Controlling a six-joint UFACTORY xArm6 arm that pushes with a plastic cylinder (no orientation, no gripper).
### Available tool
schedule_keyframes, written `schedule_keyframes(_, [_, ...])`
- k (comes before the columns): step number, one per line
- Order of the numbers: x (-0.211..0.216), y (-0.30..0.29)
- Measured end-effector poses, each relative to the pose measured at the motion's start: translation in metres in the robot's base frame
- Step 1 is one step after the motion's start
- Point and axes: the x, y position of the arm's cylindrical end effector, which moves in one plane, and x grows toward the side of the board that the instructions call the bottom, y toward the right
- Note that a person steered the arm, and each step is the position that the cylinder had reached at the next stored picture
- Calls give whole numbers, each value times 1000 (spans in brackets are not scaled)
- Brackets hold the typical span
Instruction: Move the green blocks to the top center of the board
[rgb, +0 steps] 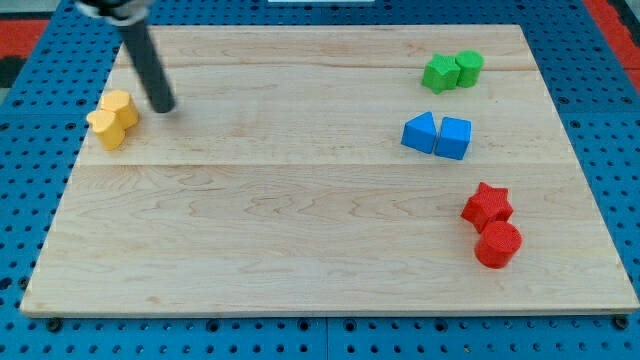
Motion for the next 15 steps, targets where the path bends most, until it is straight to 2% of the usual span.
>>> schedule_keyframes(1, [-4,147])
schedule_keyframes(2, [-6,257])
schedule_keyframes(3, [-6,352])
schedule_keyframes(4, [-29,395])
schedule_keyframes(5, [-50,398])
schedule_keyframes(6, [-52,398])
schedule_keyframes(7, [-45,374])
schedule_keyframes(9, [-45,282])
schedule_keyframes(11, [-125,206])
schedule_keyframes(12, [-121,261])
schedule_keyframes(13, [-158,285])
schedule_keyframes(14, [-157,229])
schedule_keyframes(15, [-156,147])
